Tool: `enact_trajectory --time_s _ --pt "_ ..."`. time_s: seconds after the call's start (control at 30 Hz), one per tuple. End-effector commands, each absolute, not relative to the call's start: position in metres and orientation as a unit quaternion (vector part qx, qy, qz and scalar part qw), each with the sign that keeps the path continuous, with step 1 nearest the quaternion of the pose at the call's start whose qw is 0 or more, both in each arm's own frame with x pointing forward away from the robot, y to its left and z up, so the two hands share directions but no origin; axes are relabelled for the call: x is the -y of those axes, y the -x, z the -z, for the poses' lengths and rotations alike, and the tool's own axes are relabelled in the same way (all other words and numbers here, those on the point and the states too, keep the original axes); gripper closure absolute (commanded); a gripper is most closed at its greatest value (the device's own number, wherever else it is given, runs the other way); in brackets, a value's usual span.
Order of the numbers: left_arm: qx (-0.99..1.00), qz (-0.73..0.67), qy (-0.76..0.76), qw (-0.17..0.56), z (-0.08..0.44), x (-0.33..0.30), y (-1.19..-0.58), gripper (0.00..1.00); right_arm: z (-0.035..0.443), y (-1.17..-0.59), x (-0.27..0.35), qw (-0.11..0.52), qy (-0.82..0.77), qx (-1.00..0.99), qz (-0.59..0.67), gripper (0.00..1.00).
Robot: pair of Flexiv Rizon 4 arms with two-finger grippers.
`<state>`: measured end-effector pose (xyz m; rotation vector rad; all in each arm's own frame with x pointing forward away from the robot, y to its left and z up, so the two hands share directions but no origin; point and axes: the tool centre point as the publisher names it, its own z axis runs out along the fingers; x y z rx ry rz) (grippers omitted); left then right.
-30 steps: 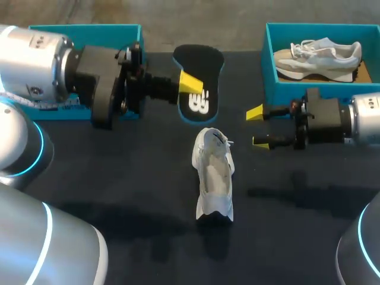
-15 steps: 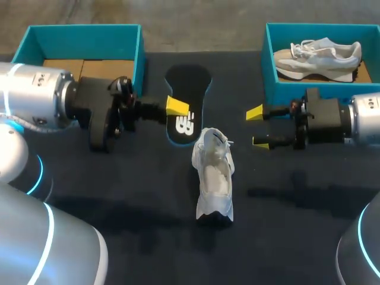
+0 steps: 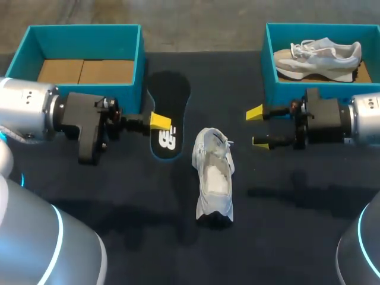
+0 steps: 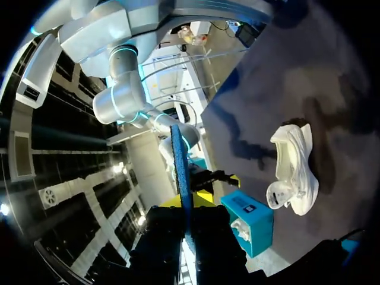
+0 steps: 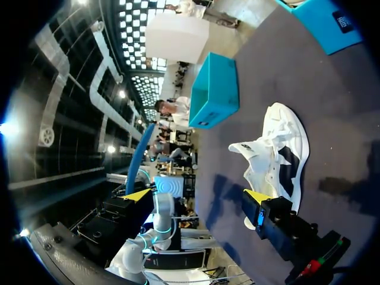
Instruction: Take the shoe out of the shoebox, open the shoe tongue, remove and reinsert the insole, then place the shoe into the shoebox
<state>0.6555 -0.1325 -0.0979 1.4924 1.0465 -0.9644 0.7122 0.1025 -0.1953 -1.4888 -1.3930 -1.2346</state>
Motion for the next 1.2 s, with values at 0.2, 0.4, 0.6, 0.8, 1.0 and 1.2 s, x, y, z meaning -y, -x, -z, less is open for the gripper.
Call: enact_trajectory --time_s 0.2,0.4,0.6,0.8,1.0,1.2 --pt "-0.453 0.371 -0.638 0.500 0.103 0.118 -0.648 1.00 0.196 -0.712 -0.104 0.369 0.581 0.543 0.481 0.00" --pt "-0.453 0.371 -0.638 0.500 0.103 0.118 -0.648 1.00 0.196 -0.712 -0.104 0.369 0.581 0.543 0.481 0.00" --pt "-0.419 0.375 -0.633 0.533 0.117 0.117 -0.647 1.00 0.196 -0.712 -0.104 0.369 0.581 0.543 0.481 0.00" --pt "-0.401 0.382 -0.602 0.575 0.135 0.105 -0.657 1.00 0.196 -0.712 -0.104 0.369 0.581 0.543 0.481 0.00" --pt "-0.382 0.374 -0.618 0.577 0.144 0.108 -0.659 1.00 0.196 -0.712 -0.104 0.369 0.581 0.543 0.481 0.00" --pt "-0.367 0.360 -0.631 0.581 0.146 0.113 -0.661 1.00 0.196 -0.712 -0.104 0.369 0.581 0.543 0.481 0.00"
